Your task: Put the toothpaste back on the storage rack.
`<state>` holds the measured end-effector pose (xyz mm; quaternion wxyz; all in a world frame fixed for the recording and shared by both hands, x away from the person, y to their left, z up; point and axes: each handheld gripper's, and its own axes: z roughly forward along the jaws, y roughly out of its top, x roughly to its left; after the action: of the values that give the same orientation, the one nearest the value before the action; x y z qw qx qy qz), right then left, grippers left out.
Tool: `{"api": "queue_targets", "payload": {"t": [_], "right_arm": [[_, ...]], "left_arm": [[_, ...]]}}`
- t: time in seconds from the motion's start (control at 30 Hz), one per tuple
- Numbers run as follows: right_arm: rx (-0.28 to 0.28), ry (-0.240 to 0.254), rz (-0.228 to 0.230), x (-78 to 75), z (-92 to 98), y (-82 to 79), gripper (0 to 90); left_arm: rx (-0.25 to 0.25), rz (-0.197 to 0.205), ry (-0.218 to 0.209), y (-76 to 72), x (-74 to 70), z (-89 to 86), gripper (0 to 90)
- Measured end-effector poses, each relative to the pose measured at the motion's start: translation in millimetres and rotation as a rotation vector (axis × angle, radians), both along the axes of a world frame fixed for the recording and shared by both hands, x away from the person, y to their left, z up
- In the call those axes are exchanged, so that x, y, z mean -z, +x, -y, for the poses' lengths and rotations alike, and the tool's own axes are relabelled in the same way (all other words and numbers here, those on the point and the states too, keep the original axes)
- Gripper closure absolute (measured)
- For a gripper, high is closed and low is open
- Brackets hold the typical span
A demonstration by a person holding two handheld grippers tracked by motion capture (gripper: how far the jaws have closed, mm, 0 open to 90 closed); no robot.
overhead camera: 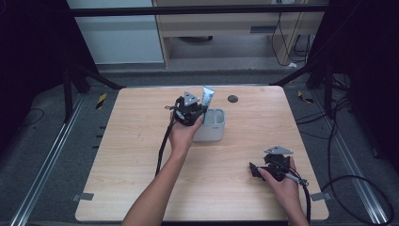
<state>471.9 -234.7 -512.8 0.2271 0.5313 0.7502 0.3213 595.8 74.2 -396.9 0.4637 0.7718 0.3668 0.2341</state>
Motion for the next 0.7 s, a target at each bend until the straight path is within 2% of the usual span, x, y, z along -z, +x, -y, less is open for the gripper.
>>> {"api": "queue_targets", "payload": {"t": [0.3,0.7], "right_arm": [[0.000,0.000,0.000,0.0,0.0,0.0,0.4],[0.000,-0.002,0.001,0.1,0.1,0.1,0.4]], "left_arm": [[0.009,-0.016,0.027,-1.7,6.5,1.0,78.3],[0.011,-0.045,0.036,-0.1,10.0,0.0,78.4]]}}
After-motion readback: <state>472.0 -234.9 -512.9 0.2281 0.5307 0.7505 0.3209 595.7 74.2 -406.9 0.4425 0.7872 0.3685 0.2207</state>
